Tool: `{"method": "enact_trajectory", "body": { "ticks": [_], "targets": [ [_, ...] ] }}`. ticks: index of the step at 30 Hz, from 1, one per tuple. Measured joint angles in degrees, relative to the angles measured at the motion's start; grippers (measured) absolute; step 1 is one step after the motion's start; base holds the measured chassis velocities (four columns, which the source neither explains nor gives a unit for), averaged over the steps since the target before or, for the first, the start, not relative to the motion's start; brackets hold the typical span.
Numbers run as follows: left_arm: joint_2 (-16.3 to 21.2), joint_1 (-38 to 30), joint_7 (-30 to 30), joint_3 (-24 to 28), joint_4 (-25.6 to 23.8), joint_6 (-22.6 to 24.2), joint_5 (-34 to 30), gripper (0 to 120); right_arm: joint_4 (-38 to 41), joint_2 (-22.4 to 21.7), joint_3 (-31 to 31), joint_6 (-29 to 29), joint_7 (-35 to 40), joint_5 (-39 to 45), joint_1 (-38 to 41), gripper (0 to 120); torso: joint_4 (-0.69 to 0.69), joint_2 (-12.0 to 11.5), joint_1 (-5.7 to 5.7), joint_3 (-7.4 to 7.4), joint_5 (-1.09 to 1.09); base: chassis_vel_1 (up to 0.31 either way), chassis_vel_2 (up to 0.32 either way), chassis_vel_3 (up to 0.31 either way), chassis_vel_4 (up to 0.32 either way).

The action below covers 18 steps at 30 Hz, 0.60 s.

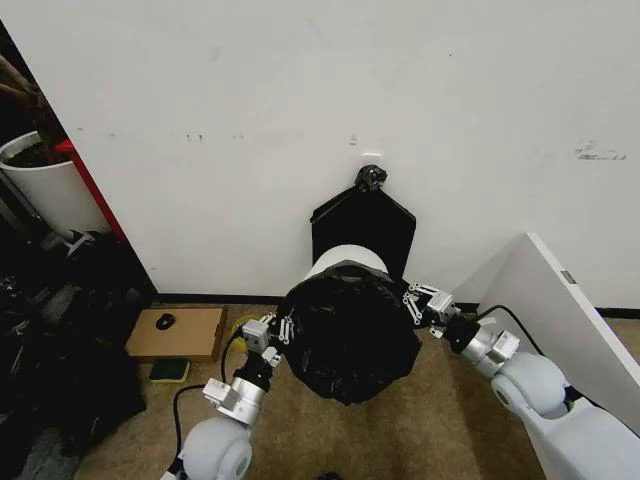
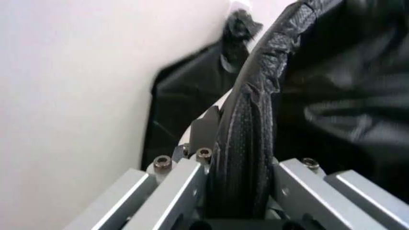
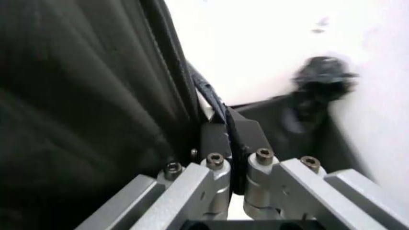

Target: Place the garbage bag over the trash bin.

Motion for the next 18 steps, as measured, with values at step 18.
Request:
{"method": "enact_trajectory", "body": {
  "ticks": [18],
  "targets": [
    [0.15,-4.54,0.28,0.53,3.98,5.85,-8.24,0,-0.48,3.98,-2.67,-2.37,11.2,2.39,1.58,39,-0.01,0.0,0.0,0.0,0.0,0.0,0.0,0.0,0.0]
  ]
}}
